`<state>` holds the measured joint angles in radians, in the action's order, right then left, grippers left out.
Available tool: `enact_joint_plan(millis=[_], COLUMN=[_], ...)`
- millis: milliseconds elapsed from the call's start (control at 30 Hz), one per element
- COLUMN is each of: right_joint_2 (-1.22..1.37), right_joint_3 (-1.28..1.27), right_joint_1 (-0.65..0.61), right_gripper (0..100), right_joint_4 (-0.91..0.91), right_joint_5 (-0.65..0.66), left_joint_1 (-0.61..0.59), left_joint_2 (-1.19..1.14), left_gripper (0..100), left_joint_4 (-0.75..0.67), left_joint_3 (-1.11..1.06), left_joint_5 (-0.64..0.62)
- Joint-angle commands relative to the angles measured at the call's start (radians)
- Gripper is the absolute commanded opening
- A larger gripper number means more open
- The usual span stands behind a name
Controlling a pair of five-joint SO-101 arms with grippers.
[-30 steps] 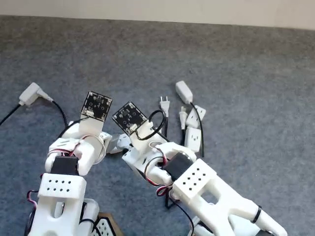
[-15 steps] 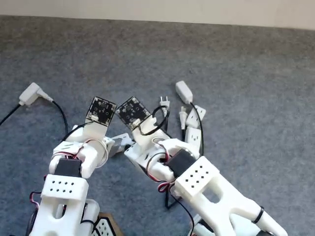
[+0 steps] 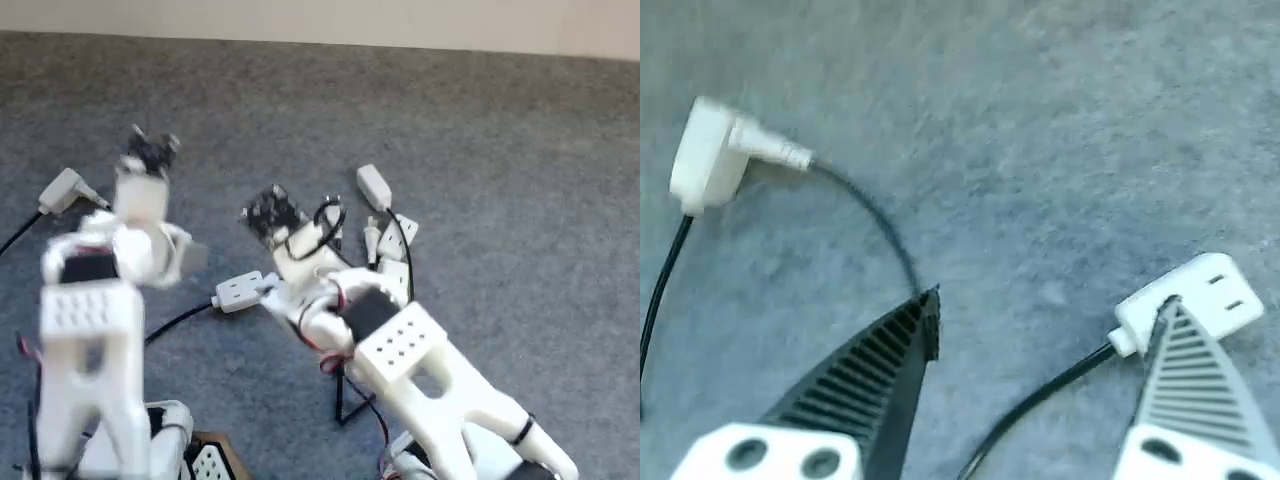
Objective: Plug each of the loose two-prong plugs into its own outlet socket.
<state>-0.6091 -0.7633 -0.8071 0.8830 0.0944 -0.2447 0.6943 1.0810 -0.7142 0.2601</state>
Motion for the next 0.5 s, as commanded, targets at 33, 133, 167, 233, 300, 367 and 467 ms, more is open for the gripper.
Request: enact_joint_plan(millis=[33,133,167,233,300,367,467], right_joint_2=[0.197,0.34,0.386,0.475,0.559,0.633,0.711], right_joint_3=[0.389,0.555,0.604,0.688,0.763,0.826,0.894], right_joint_1=[0.082,0.076,0.067,0.053,0.042,0.024,0.001], right_gripper=[0.5,0.5,0.5,0.5,0.5,0.5,0.5], right_joint_4=[0.2,0.278,0.298,0.34,0.363,0.372,0.375], right_joint_5=[0.141,0.307,0.362,0.47,0.559,0.638,0.76], left_joint_1=[-0.113,-0.182,-0.209,-0.272,-0.329,-0.38,-0.446], left_joint_2=[-0.489,-0.708,-0.776,-0.901,-1.023,-1.135,-1.268], left_gripper=[33,33,33,33,33,33,33], left_joint_4=[0.295,0.384,0.404,0.443,0.477,0.505,0.523], left_joint_3=[0.576,0.816,0.883,1.021,1.147,1.257,1.4], left_joint_5=[-0.012,0.038,0.06,0.103,0.155,0.207,0.269])
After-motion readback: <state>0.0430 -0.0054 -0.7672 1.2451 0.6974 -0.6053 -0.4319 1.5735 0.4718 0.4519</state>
